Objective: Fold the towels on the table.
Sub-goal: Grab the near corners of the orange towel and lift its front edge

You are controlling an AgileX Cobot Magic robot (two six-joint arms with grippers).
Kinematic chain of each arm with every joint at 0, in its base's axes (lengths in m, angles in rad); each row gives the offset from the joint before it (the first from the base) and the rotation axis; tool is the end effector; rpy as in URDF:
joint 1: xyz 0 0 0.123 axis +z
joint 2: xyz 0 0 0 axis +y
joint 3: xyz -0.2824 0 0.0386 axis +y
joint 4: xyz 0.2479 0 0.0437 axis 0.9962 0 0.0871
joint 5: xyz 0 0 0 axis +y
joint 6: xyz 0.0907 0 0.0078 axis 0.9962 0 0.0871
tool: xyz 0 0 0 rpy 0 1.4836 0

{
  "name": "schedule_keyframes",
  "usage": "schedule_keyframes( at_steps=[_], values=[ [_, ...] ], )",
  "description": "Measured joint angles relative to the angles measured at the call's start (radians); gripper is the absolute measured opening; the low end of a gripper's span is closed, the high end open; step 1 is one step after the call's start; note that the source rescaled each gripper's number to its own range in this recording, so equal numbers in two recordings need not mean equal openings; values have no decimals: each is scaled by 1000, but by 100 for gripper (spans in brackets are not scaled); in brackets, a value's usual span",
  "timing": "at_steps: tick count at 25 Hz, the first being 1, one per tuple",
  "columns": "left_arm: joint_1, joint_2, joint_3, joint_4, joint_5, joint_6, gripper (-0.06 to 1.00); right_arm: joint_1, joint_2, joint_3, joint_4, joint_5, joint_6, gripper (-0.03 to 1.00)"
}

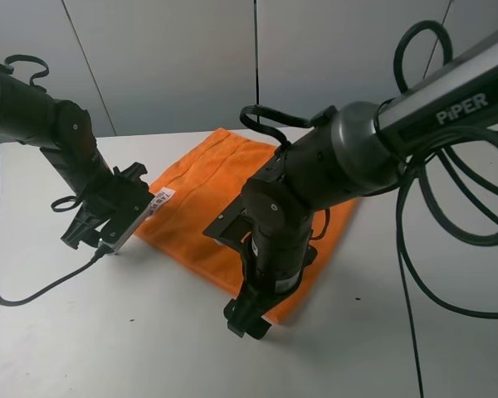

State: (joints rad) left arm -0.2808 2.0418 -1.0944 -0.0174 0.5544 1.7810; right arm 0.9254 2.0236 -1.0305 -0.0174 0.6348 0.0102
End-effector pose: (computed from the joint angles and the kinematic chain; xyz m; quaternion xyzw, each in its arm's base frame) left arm 0.3426 -0.0997 0.0914 0.8515 0.5185 0.0494 0.0606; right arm 0.2010 0.2653 0.0853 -0.4479 0.8939 0.0021 0.0158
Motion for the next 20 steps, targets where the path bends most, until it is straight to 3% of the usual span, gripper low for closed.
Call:
schedule_keyframes(
  at_steps=[9, 11, 14, 17, 20],
  values=[
    [1, 2, 0, -9, 0, 1, 100, 3, 20, -14, -21, 32, 7, 97],
    [1, 2, 0, -9, 0, 1, 100, 3, 21, -14, -25, 32, 7, 84],
    [1, 2, 0, -13, 4, 1, 95, 3, 23, -14, -34, 34, 10, 52],
    [1, 9, 0, -25, 14, 1, 69, 3, 23, -14, -52, 41, -4, 25],
    [1, 19, -4, -35, 7, -18, 27, 3, 23, -17, -61, 46, -23, 18]
  ],
)
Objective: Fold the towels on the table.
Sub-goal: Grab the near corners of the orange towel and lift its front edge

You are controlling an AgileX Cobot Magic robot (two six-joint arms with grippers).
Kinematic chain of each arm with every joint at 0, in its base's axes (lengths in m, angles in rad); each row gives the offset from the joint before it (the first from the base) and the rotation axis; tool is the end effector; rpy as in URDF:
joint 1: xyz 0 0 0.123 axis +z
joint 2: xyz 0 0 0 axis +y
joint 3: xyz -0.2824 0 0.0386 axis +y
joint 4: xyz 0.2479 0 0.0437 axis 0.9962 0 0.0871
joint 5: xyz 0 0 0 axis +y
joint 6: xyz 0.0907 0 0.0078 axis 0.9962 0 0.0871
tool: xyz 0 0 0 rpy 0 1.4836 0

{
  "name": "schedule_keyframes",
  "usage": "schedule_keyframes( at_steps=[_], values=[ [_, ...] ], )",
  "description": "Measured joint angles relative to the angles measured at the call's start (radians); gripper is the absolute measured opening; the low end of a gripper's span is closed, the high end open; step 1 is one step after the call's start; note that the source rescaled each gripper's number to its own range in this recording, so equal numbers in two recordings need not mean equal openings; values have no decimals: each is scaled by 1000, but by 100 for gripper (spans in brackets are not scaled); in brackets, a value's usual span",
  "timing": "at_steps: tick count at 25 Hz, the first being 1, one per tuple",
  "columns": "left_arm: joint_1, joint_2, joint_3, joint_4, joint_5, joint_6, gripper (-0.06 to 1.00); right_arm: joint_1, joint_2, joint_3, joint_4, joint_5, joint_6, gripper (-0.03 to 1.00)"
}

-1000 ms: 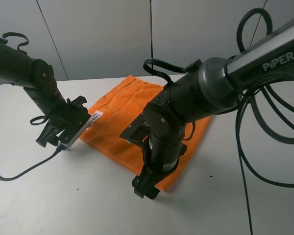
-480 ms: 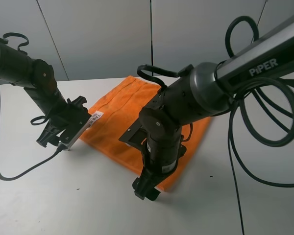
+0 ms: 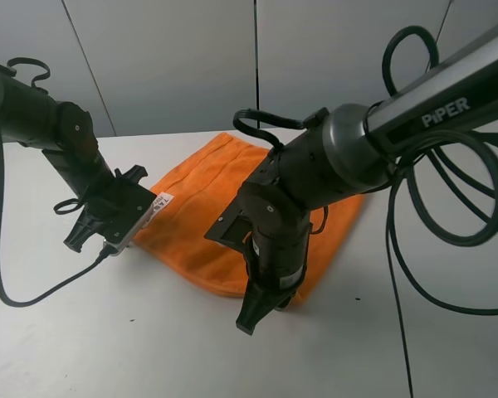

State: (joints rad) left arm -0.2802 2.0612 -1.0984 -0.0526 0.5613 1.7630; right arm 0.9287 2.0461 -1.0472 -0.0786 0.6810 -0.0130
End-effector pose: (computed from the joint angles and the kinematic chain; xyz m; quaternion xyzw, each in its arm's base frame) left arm 0.3420 -0.1011 0.0852 0.8396 0.5388 0.0338 0.0598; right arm 0.2027 0.2636 0.0807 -0.4807 0.8765 -0.0267 0.0010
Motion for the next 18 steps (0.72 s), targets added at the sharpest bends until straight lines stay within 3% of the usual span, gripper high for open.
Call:
schedule_keyframes(
  at_steps=[2, 3, 6, 9, 13, 18],
  values=[
    [0, 7, -2, -7, -19, -7, 5, 0, 0, 0, -2, 2, -4, 18],
    [0, 7, -2, -7, -22, -7, 2, 0, 0, 0, -4, 2, -5, 17],
    [0, 7, -2, -13, -24, -7, 1, 0, 0, 0, -4, 2, -5, 12],
    [0, 7, -2, -13, -24, -26, 1, 0, 0, 0, -6, 2, -10, 0],
    [0, 8, -2, -24, -22, -88, 1, 0, 0, 0, -12, 6, -18, 0],
    [2, -11, -2, -94, -15, -153, 1, 0, -17, 2, -78, 51, -22, 0]
  ],
)
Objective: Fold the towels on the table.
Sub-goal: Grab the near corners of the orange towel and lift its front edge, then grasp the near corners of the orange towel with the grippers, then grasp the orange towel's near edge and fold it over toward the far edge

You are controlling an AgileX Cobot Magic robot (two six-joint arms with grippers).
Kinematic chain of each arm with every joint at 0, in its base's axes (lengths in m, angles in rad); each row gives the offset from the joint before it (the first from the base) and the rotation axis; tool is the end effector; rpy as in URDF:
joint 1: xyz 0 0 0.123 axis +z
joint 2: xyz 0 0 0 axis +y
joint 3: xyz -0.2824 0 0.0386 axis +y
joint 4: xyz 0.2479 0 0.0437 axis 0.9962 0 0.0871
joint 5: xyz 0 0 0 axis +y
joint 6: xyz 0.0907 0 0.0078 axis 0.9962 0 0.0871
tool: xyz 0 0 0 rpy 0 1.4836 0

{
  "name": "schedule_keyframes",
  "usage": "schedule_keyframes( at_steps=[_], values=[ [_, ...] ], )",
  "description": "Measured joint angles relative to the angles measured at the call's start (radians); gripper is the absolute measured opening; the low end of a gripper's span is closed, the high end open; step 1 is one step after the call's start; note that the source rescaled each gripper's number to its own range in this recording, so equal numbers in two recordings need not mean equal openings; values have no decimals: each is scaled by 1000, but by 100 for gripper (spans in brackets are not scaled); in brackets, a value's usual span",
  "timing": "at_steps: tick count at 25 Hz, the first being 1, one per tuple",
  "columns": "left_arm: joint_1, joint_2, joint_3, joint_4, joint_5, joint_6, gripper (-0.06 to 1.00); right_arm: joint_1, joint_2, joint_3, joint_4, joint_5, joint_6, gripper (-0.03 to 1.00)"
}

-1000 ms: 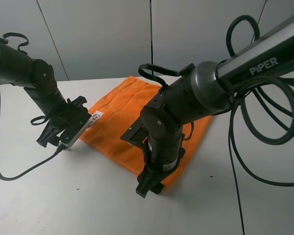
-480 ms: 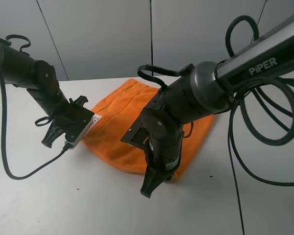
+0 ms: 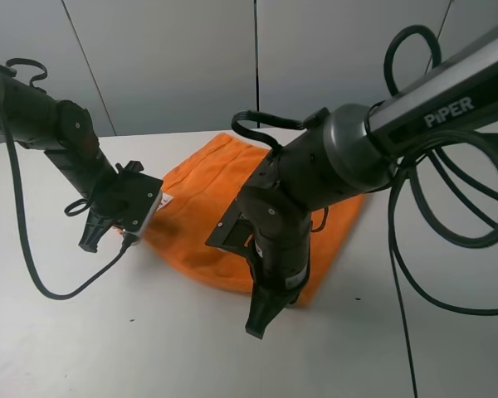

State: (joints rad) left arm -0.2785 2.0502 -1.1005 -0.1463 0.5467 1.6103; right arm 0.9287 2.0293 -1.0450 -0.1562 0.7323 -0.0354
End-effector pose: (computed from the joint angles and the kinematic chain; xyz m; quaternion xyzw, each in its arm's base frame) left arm 0.3435 -0.1054 0.0900 0.7707 0.6307 0.0160 0.0898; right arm 0.2042 0.2573 0.0865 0.5147 -0.8554 0.0581 0.0046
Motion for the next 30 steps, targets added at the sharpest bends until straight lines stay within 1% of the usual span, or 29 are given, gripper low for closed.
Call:
schedule_keyframes(
  at_steps=[2, 4, 7, 12, 15, 20, 22, 25, 30],
  values=[
    [0, -14, 7, -23, 11, -60, 0, 0, -14, 4, -55, 37, 0, 0],
    [-2, -42, 11, -35, 26, -161, 0, 0, -42, 6, -98, 64, -2, 0],
    [-2, -107, 11, -27, 30, -307, 0, -2, -91, 6, -154, 84, -2, 0],
    [-14, -204, 11, -15, 74, -484, 0, -40, -155, 6, -207, 124, -4, 0],
    [-49, -242, 11, 20, 120, -566, 0, -70, -181, 7, -226, 155, -6, 0],
    [-130, -266, 11, 146, 196, -740, 0, -94, -228, 7, -263, 187, -10, 0],
    [-153, -266, 11, 176, 225, -807, 0, -102, -247, 7, -277, 194, -10, 0],
    [-169, -282, 11, 184, 243, -874, 0, -104, -259, 7, -324, 208, -3, 0],
    [-170, -305, 11, 186, 246, -962, 0, -104, -263, 7, -399, 210, 1, 0]
  ],
)
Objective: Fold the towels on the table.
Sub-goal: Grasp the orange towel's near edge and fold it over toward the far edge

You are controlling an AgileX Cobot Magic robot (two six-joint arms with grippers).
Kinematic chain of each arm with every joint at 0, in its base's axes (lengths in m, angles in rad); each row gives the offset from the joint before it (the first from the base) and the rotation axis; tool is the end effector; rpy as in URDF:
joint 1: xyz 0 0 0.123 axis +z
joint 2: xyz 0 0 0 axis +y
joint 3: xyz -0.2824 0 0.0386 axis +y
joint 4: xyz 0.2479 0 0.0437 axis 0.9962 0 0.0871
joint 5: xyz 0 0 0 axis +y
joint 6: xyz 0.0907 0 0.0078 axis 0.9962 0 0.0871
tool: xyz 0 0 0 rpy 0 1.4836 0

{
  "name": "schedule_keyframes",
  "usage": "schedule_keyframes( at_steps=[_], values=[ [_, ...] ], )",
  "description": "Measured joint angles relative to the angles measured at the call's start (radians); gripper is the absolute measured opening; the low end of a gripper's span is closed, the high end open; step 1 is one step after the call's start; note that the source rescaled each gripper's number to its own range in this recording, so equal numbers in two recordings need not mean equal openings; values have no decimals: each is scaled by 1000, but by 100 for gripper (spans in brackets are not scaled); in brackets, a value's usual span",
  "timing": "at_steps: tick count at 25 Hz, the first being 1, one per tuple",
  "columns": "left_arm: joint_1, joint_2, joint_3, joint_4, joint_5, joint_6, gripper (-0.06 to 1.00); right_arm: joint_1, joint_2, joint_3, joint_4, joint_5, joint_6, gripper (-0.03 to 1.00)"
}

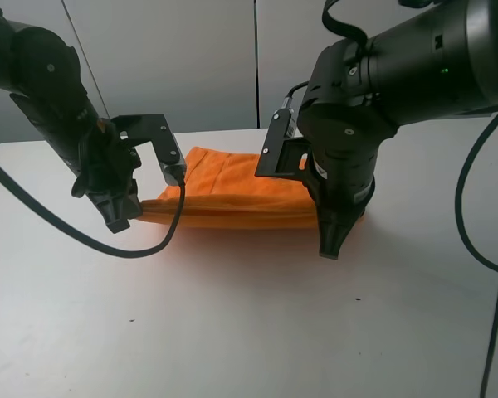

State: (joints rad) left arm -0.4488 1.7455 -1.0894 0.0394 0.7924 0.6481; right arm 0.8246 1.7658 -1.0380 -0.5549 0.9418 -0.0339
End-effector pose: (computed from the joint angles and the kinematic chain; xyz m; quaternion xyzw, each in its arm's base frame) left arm 0.2975 -0.1405 0.1888 0.5289 0.8421 0.0257 0.1025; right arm 0.2404 0.2029 0.1781 -0.5480 0.8069 -0.2057 0.0798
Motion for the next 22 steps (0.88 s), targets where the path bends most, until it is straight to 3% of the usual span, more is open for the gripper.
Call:
schedule_keyframes(
  at_steps=[5, 10, 15, 22],
  values=[
    [0, -14, 0, 12, -23, -54, 0, -19, 0, 0, -67, -24, 4, 0],
    [-2, -14, 0, 27, -152, -69, 0, -88, 0, 0, -87, -60, 5, 0],
    [-9, -12, 0, 178, -300, -183, 0, -117, 0, 0, -144, -113, 8, 0],
    [-9, 85, -63, 292, -357, -302, 0, -134, 0, 0, -249, -168, 8, 0]
  ],
)
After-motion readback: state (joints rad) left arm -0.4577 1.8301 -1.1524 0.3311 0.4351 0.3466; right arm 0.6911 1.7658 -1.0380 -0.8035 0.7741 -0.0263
